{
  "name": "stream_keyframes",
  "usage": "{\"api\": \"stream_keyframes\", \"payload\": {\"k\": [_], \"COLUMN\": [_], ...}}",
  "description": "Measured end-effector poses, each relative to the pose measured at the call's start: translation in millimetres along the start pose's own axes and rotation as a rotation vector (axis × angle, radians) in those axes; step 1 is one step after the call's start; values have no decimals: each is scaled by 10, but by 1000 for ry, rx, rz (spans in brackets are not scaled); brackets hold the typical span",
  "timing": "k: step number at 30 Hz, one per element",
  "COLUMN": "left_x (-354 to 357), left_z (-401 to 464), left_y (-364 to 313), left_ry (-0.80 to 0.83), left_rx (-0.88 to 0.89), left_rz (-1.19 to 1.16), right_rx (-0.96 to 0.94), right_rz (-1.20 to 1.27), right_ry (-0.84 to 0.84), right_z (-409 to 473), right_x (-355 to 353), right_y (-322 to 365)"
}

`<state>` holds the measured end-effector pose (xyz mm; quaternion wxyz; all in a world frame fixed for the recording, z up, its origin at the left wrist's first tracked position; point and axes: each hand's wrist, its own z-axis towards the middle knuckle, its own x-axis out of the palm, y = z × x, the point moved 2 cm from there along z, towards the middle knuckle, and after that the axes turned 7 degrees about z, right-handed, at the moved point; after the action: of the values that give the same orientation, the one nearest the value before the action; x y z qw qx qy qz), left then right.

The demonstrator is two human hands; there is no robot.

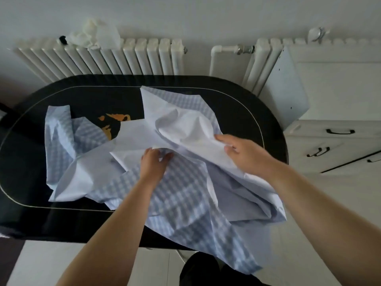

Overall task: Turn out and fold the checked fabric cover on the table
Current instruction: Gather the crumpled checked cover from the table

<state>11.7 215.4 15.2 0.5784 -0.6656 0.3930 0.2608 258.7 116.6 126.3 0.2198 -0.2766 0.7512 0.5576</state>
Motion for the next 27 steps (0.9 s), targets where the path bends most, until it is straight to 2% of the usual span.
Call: {"api": "stream_keyframes", "payload": {"k": [2,4,6,9,11,15,18,20,22,25,27], "left_x": [-197,-374,-537,-709,-763,-801,-805,-866,-959,-1152,-1275], "left_z": [-168,-339,-503,-702,-866,-1151,-1172,-1168,-1105,-918,-861], "left_y": [-34,-42,-4,-46,-200,-608,-870,-1078,-1254,-1360,-1457], "left_ry": [-101,-135,-72,81,145,214,356,267,83,-157,-244], "left_rx": [54,179,217,118,197,601,669,672,606,412,372], "left_rz": [-93,-68,-116,-170,-135,99,187,152,87,91,-41], "right_rx": [-113,-130,-45,30,31,-115,-274,-290,-225,4,146], "right_rz": [-21,76,180,309,387,442,521,534,391,68,-33], "right_ry": [62,105,145,267,325,254,133,92,90,223,319], "right_z": [-47,-105,-157,-235,-287,-368,-405,-430,-446,-470,-536], "right_x": [201,429,615,775,810,694,395,164,-69,-359,-436], "right_y": [65,84,75,64,94,266,437,483,428,67,-276]}}
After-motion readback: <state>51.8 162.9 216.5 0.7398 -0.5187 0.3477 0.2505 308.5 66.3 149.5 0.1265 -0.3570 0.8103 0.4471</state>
